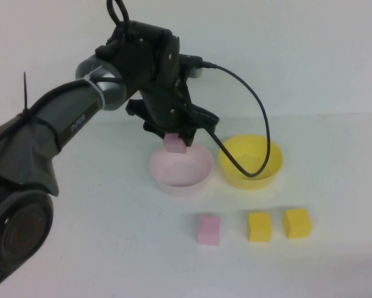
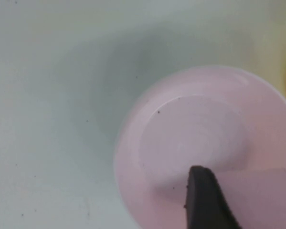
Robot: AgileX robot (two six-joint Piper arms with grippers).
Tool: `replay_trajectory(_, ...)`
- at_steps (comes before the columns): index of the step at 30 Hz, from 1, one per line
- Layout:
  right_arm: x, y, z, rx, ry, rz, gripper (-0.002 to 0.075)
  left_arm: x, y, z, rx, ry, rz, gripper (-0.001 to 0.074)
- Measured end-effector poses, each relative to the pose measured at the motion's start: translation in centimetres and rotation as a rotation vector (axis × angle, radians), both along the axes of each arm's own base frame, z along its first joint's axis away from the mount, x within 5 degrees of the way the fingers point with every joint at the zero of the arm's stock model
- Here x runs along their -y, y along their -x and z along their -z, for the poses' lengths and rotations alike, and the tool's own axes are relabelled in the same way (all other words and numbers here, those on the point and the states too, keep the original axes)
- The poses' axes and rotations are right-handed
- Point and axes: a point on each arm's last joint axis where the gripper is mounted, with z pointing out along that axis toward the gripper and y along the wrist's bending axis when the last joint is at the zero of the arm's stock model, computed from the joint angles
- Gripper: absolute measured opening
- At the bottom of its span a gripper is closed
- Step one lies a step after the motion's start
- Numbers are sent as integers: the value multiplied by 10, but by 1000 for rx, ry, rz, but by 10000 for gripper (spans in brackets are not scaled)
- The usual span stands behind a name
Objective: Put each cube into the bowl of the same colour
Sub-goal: Pick up all the pink cubes and place them in the pink bowl
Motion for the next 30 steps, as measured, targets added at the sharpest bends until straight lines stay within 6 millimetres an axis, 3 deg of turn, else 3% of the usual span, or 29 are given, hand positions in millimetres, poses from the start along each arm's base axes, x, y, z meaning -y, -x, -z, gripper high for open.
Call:
replay_trajectory(8, 0, 0, 0, 0, 0, 0, -2, 0, 1, -10, -2, -6, 9, 277)
replay_trajectory(16, 0, 0, 0, 0, 0, 0, -2, 0, 2, -9, -14, -9, 17, 361)
replay_trajectory(22, 0, 0, 0, 0, 0, 0, -2, -1, 3, -8, -31, -19, 19, 369)
replay_trajectory(25, 0, 0, 0, 0, 0, 0, -2, -2, 6, -7, -58, -36, 25, 318)
replay_trajectory(30, 0, 0, 0, 0, 0, 0, -2, -4, 9, -7, -85, -68, 65, 112)
